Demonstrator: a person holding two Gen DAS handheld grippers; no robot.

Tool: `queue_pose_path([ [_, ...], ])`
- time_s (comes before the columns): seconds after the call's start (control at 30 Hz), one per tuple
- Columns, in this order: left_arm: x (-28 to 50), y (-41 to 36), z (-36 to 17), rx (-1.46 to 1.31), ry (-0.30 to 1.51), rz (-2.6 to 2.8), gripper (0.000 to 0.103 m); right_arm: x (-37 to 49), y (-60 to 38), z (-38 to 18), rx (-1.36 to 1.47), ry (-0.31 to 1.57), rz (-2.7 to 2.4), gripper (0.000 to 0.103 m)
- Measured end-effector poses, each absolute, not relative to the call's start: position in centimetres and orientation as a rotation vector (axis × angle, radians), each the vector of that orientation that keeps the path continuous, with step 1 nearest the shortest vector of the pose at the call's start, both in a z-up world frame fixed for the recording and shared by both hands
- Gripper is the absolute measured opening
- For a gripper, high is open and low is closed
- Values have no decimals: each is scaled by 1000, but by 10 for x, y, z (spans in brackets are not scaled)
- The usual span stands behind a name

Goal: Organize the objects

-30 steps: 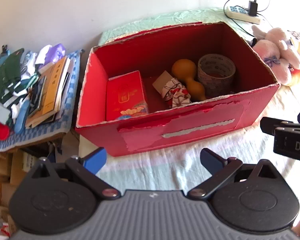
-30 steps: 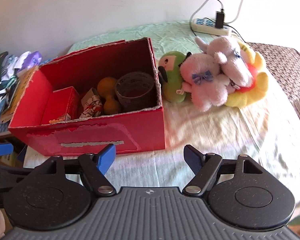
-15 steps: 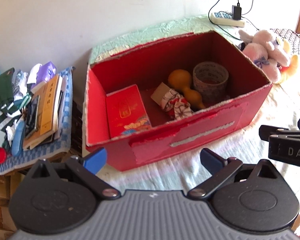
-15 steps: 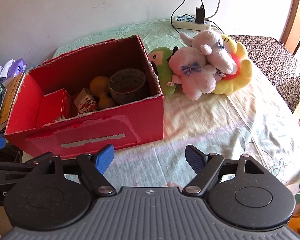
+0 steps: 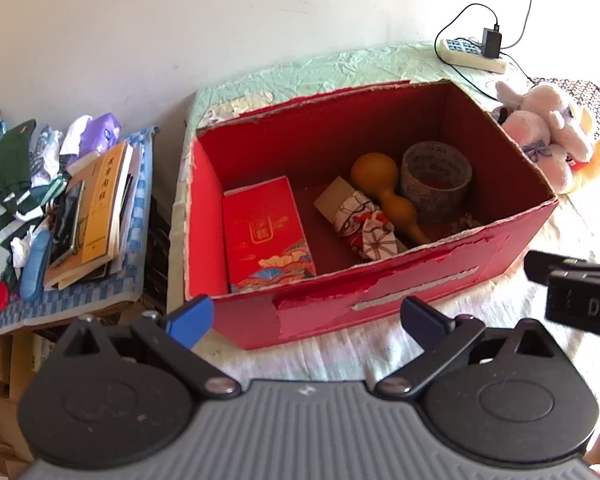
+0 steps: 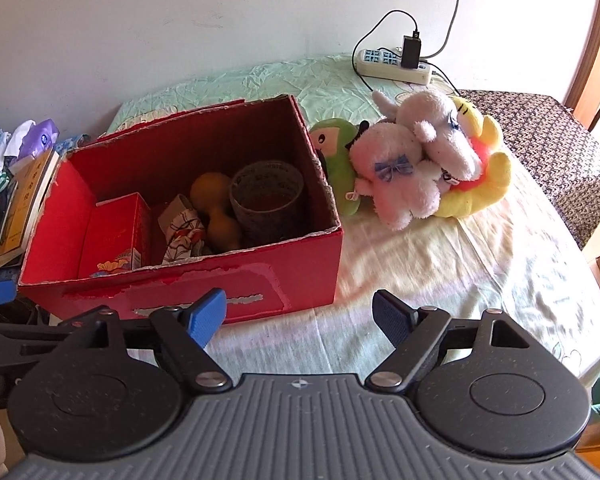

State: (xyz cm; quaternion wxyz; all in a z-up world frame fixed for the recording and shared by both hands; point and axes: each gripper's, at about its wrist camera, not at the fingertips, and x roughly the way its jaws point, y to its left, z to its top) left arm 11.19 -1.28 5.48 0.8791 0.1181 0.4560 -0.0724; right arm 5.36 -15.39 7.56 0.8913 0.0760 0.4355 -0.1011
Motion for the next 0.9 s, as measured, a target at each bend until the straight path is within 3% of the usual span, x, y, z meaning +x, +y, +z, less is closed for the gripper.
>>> queue_pose_path([
  [0.9,130,-2,66,239,937,-98,100,74,-147,89,171,831,-178,82],
])
